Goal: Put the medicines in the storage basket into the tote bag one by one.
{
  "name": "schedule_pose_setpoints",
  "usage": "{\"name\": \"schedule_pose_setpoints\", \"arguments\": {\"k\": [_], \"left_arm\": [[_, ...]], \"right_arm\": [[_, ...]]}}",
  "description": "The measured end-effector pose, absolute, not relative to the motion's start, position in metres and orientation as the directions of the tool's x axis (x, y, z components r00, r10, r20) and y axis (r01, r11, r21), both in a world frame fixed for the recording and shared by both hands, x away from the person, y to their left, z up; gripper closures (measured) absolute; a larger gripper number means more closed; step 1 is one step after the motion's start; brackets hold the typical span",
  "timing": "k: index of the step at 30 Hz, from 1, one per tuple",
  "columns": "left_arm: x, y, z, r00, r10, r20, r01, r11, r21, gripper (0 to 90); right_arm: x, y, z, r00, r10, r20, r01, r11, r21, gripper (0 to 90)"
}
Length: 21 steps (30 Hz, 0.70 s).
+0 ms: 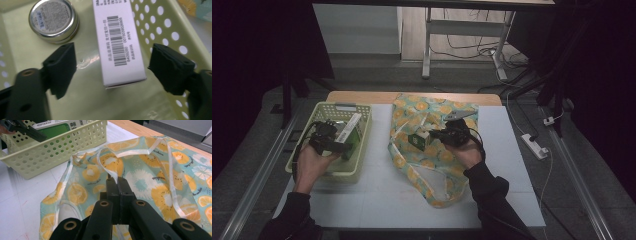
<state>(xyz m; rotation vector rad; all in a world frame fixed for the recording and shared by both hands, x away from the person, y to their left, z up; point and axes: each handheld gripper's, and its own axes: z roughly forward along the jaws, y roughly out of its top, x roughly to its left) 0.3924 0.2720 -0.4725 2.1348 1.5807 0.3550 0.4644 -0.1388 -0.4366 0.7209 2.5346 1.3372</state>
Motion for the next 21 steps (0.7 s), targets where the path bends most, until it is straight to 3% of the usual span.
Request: {"name": "schedule_pose_setpoints", "arguments": {"k": [12, 21], "left_arm": [[0.3925, 0.2735, -0.4736, 0.257, 0.96, -0.113, 0.852, -0.17, 0.495, 58.2], [0.3915, 0.2767, -0.4717, 0.251, 0.96, -0.123, 0.848, -0.157, 0.505, 61.6]], "right_arm": [[0.4641, -0.1388, -0.436, -0.865, 0.498, 0.056, 0.329, 0.48, 0.813, 89.4], [0.4641, -0.1392, -0.4356, -0.863, 0.502, 0.056, 0.33, 0.476, 0.815, 89.4]]}}
